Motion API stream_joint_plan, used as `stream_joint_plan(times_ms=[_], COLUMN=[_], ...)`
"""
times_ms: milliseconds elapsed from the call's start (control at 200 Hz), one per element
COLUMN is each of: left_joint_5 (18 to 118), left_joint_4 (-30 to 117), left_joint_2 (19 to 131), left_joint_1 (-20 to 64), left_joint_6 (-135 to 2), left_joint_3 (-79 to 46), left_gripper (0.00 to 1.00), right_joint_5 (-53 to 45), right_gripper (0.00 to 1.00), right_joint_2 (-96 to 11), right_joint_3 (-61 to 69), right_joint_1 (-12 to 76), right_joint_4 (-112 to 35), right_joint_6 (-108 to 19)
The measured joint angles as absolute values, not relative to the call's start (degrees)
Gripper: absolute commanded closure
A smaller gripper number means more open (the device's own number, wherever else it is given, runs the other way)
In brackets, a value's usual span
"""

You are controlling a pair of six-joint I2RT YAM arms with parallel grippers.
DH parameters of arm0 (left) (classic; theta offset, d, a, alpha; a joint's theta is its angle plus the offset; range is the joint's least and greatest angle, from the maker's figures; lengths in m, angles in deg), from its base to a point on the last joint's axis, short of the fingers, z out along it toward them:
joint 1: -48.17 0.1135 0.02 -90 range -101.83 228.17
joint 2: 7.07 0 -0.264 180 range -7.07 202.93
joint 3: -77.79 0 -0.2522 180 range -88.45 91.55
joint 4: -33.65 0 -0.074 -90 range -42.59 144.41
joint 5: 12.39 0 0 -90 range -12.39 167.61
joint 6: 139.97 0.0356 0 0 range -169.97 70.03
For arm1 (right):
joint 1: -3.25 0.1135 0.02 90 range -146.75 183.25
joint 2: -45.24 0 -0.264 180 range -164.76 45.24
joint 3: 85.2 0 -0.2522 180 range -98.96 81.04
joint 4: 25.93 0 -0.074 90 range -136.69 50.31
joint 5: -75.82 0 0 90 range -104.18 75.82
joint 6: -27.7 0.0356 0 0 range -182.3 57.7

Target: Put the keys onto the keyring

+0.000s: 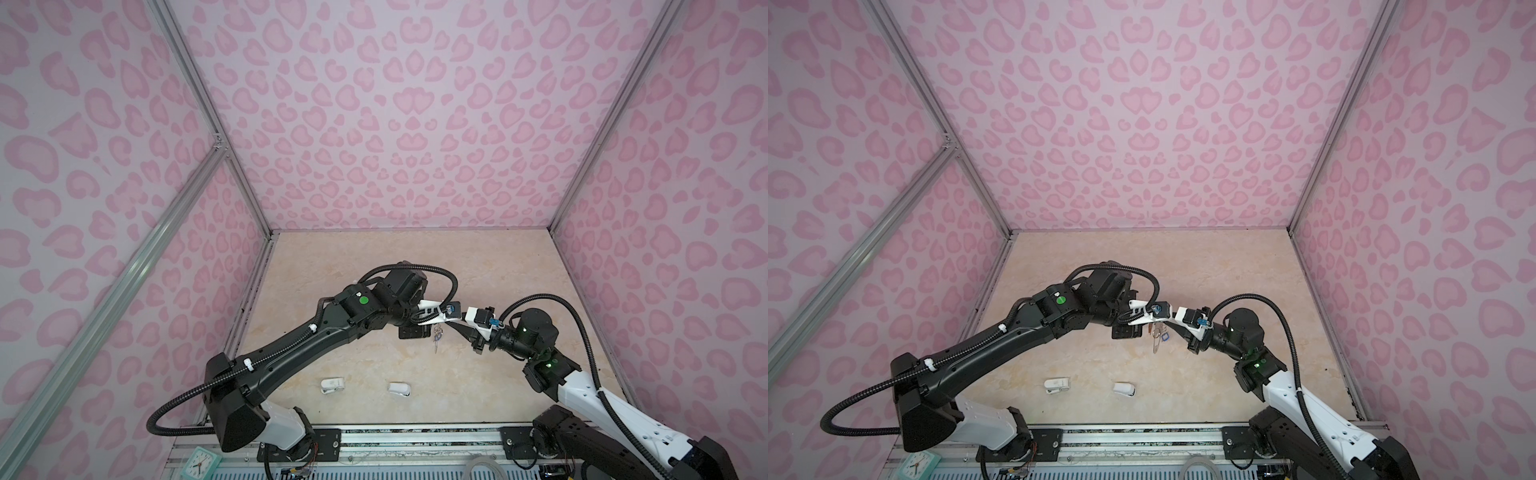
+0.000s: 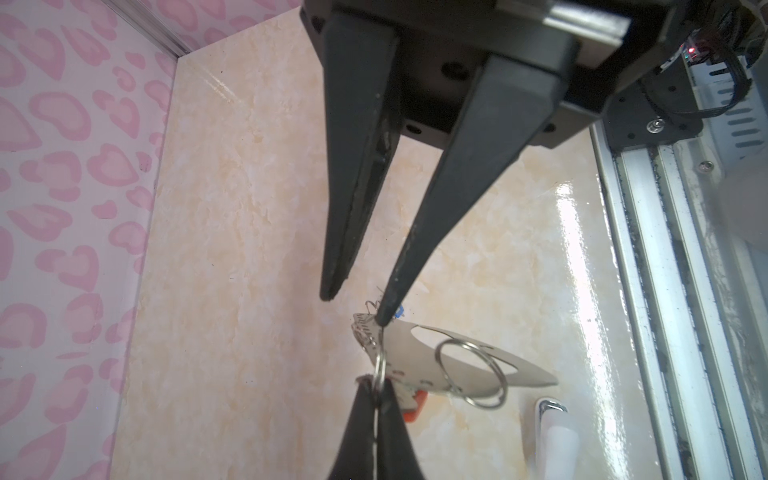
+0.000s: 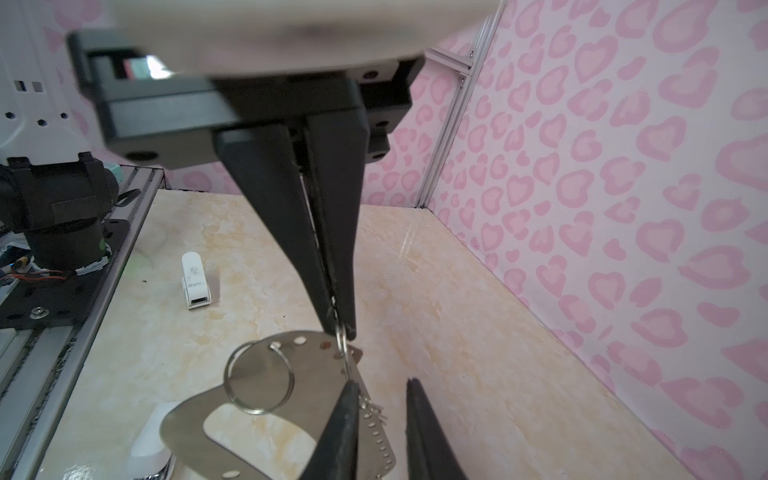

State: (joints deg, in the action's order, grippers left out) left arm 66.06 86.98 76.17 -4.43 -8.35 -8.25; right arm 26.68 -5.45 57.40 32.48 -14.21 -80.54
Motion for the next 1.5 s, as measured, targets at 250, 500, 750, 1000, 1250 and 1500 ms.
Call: stream_joint_plan(times_ms=[250, 500, 750, 1000, 1250, 1500], left_joint_5=[66.1, 66.0, 65.9, 65.3, 54.5, 44.2], left_joint_4=[86.5, 86.5, 86.1, 84.8, 76.6, 70.0], left_joint_2=[75.7, 75.7, 75.7, 75.5, 71.2, 69.8], left_joint_1=[-4.4, -4.4, -4.4, -4.3, 2.9, 4.4], left_joint_6=[-8.2, -8.0, -7.8, -7.2, -11.5, -16.0], left_joint_3=[-8.7, -8.7, -8.7, -9.6, -18.0, -21.3], left_gripper=[0.97, 0.97, 0.97, 0.66, 0.57, 0.65], right_joint_5=[29.6, 32.4, 33.9, 34.9, 35.7, 36.0], right_gripper=[0.78, 0.81, 0.92, 1.0, 1.0, 1.0], right_joint_2=[-5.7, -7.9, -10.3, -11.0, -11.7, -11.9], right_joint_3=[57.5, 56.6, 55.7, 55.7, 58.3, 58.5], right_joint_1=[31.2, 31.0, 31.3, 31.3, 31.4, 31.6], right_joint_4=[-14.1, -13.2, -11.7, -11.2, -4.4, 1.3], right_joint_6=[-78.4, -76.7, -76.4, -76.0, -73.3, -72.4])
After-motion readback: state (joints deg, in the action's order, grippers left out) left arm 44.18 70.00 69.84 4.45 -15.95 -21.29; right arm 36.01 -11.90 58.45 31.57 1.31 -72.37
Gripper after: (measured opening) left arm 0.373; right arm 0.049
